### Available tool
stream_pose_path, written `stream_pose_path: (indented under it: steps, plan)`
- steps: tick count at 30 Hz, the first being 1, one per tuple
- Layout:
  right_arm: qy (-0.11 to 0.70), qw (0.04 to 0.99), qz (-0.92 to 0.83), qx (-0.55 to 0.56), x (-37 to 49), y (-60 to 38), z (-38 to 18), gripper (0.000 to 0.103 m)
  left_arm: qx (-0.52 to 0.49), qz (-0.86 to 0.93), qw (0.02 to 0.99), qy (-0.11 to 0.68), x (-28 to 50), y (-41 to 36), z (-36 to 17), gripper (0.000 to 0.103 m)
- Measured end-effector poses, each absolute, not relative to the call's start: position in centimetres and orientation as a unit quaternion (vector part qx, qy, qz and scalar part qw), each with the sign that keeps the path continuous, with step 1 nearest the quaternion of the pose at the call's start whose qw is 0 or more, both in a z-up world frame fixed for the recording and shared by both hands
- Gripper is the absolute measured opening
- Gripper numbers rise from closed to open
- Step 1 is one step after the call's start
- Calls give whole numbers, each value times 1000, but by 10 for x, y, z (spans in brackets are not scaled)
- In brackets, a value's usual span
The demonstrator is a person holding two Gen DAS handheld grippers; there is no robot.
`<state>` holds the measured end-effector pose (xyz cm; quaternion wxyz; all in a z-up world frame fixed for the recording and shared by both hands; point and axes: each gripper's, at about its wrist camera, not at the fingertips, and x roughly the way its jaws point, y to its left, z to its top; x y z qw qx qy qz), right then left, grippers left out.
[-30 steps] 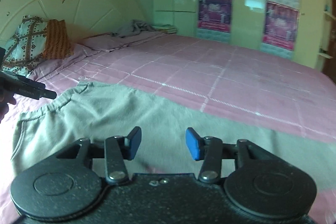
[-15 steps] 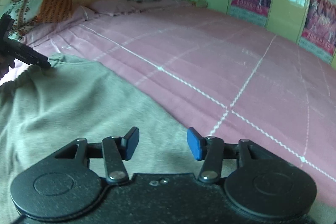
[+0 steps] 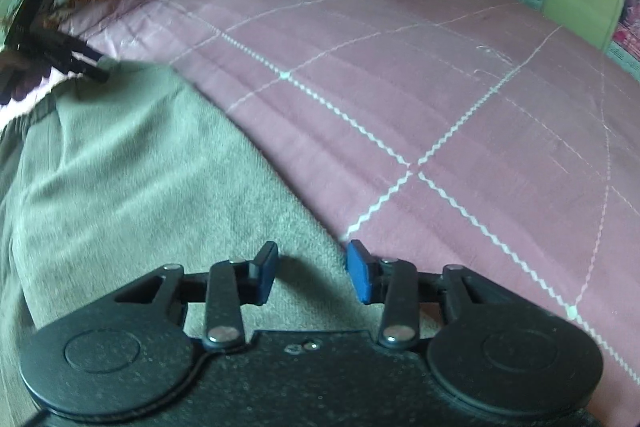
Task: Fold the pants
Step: 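Grasp the waistband corner with the left gripper while the right gripper grasps the other waistband corner, then lift the waistband with both grippers and fold it over toward the leg hems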
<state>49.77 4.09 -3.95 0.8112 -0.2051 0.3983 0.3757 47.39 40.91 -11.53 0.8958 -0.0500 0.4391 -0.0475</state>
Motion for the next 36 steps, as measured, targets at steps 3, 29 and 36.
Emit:
stream_pose_path:
  steps: [3,29,36]
  plan:
    - [409,807,375,-203,504,42,-43,43,-44,-43,900,432,475,400,-122,85]
    - [185,856,369,-312,198,14,46,7,-51,-84,940,327,208,365,-37,17]
    - [307,876,301,-217,152,19,-41,20,-58,-4,932,357,152,343,-77,28]
